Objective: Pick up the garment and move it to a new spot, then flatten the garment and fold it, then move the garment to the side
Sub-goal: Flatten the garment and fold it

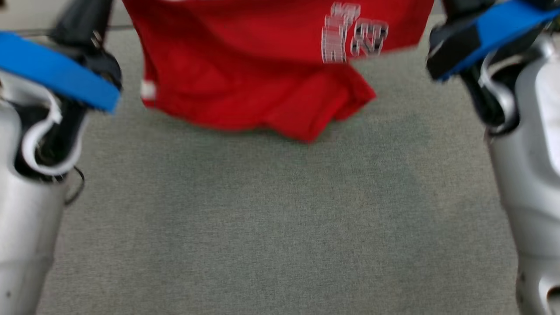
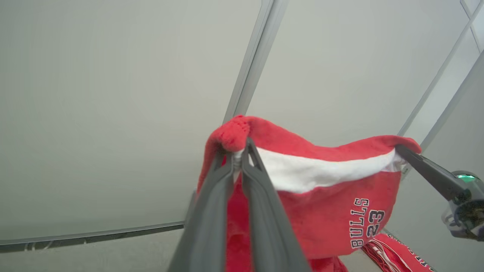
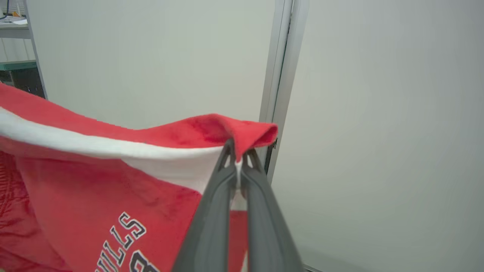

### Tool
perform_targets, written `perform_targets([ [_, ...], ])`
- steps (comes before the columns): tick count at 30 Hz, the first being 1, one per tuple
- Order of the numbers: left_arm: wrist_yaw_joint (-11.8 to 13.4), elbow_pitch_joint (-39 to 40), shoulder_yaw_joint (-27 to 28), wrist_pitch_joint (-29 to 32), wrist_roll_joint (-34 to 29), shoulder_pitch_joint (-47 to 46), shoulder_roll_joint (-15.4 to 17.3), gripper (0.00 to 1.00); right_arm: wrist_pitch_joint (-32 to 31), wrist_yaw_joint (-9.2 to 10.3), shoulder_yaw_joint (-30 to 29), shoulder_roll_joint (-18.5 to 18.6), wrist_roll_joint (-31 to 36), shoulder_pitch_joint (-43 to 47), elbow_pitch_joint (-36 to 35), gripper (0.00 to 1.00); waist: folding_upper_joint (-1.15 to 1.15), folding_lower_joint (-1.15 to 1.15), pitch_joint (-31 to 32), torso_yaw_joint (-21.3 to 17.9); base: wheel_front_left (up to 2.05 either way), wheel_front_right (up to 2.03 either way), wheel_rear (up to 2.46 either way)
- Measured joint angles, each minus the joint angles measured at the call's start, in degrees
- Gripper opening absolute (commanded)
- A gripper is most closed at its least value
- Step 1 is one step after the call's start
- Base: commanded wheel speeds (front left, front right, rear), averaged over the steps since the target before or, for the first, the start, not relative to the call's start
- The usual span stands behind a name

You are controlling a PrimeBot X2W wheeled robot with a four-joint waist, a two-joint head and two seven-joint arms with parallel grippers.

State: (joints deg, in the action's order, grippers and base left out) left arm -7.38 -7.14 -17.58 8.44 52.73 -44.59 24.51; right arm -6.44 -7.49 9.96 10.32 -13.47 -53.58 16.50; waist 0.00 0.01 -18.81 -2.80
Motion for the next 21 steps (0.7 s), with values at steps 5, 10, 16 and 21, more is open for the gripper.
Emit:
perform_targets([
  [5,0.0,-5.4,0.1,-4.5,-3.5,-11.0,-0.1,0.00,11.2,0.00,0.0,1.2,1.1,-11.7,6.4,0.00,0.00,0.01,-3.5,-0.9,0.00,0.00,0.00],
  [10,0.0,-8.7,-2.4,-9.2,-4.8,-15.9,-0.5,0.00,18.5,0.00,0.9,1.4,3.4,-16.8,11.3,0.00,0.00,0.00,-3.8,-1.4,0.00,0.00,0.00],
  [16,0.0,-11.1,-8.7,-14.4,-3.0,-11.8,-0.5,0.00,19.6,0.00,8.9,3.5,3.0,-12.3,17.2,0.00,0.00,-0.01,-2.5,-1.2,0.00,0.00,0.00],
  [21,0.0,-12.2,-15.1,-17.8,0.4,-0.8,0.3,0.00,17.8,0.00,17.6,5.5,-3.0,-1.8,18.8,0.00,0.00,-0.01,-0.5,-1.0,0.00,0.00,0.00],
])
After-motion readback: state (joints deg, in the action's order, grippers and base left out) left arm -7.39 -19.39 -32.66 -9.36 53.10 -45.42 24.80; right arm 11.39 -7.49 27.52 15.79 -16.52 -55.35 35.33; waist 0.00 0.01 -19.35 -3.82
